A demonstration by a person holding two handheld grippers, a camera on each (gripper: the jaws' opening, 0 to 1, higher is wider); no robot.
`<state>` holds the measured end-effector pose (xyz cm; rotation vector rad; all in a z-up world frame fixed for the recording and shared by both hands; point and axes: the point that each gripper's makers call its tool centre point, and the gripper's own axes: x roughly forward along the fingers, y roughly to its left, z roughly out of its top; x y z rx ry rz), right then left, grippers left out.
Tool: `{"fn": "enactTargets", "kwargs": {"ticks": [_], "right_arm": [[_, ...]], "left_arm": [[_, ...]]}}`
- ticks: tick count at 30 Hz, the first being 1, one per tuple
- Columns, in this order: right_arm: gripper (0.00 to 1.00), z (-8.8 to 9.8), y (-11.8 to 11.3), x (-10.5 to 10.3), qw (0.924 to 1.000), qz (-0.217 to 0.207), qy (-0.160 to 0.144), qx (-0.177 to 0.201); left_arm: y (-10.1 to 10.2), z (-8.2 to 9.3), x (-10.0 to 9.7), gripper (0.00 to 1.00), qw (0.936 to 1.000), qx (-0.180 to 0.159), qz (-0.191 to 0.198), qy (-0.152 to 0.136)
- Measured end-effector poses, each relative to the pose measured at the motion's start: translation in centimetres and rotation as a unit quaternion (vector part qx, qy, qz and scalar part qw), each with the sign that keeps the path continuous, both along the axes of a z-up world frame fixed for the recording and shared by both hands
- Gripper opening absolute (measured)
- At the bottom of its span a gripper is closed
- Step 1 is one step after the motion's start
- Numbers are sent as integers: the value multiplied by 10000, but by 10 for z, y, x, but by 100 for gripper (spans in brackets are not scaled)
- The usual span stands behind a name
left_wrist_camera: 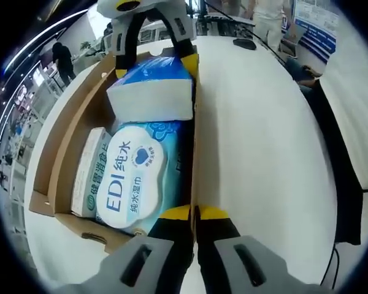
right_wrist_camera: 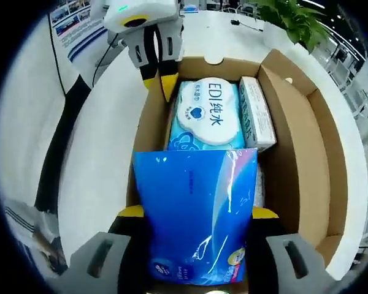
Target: Operate the shoe box by opening the lid, removing the specified soft item, and placing it in the target area until the item is outside and the box remains undamaged.
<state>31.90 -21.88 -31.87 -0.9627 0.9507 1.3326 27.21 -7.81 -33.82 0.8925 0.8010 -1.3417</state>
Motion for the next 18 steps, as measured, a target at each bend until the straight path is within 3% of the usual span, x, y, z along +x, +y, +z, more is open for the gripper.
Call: {"fn": "enactTargets", "kwargs": {"ticks": [2,8,11,15,18], "right_arm": [[60,1,1,-2,9999,119,-54,-85],[60,10,-1,2,9992,-47,-29,-403],[60,18,-1,7,9992,-46,-85,-397],[60,27,1,7,9991,-302,58,-298],[60,27,-5,4,9987,-101,5,-493]], "left_arm": [[0,0,0,0,10000,-8,-2,-6],[0,1,-1,1,10000,-12,-4,-17],[1,1,-1,1,10000,-16,-9,-25],[1,1,-1,1,10000,-15,-15,-24],[1,0,-1,1,10000,-14,-9,-26]]}}
